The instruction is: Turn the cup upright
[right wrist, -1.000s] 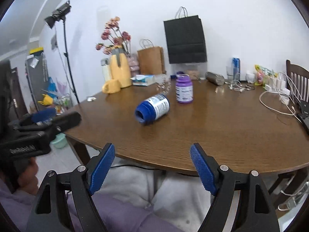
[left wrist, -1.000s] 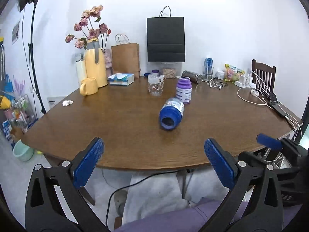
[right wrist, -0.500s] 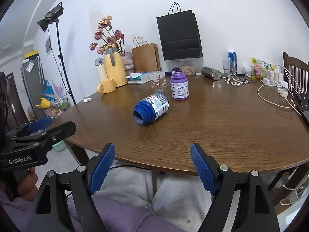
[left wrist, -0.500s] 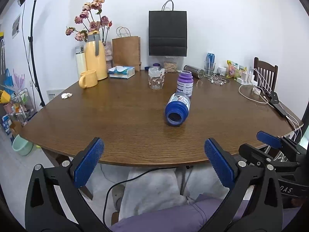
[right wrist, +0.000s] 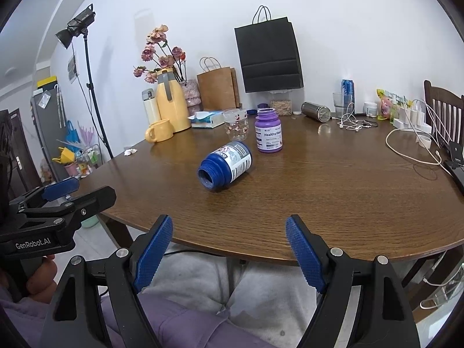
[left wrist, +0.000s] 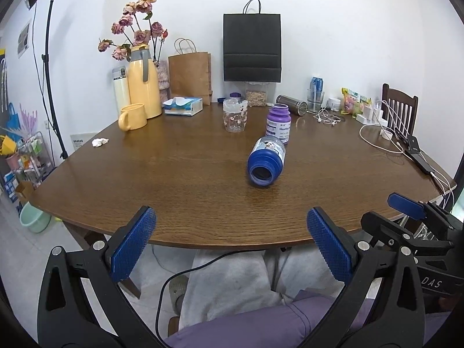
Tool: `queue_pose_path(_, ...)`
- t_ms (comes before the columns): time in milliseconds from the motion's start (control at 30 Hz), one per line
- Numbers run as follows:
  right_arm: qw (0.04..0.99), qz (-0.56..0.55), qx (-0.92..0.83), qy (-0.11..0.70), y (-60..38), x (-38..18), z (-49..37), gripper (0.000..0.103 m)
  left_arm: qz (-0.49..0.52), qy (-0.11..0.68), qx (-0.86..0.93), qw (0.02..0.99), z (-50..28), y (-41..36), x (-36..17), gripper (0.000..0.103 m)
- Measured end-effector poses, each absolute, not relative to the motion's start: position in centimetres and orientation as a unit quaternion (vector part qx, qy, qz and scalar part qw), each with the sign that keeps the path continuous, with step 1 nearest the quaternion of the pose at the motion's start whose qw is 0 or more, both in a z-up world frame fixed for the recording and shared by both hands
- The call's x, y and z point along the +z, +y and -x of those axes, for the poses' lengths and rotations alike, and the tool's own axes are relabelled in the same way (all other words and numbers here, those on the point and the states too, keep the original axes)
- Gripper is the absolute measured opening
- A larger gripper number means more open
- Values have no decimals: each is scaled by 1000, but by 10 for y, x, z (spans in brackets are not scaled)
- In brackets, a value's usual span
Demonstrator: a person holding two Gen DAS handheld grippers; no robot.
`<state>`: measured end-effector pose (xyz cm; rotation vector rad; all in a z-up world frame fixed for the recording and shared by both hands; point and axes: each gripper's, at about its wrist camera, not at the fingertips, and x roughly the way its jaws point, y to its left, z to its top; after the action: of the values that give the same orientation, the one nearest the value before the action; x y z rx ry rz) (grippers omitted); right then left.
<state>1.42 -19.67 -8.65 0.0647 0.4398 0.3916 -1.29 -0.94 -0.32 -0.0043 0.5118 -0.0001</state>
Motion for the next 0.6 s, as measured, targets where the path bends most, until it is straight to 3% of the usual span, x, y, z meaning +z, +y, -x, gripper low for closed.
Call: queue_pose_path(600,956,-34,192,219,-198,-88,-15,84,2,257,-1,966,12,-11,-5,103)
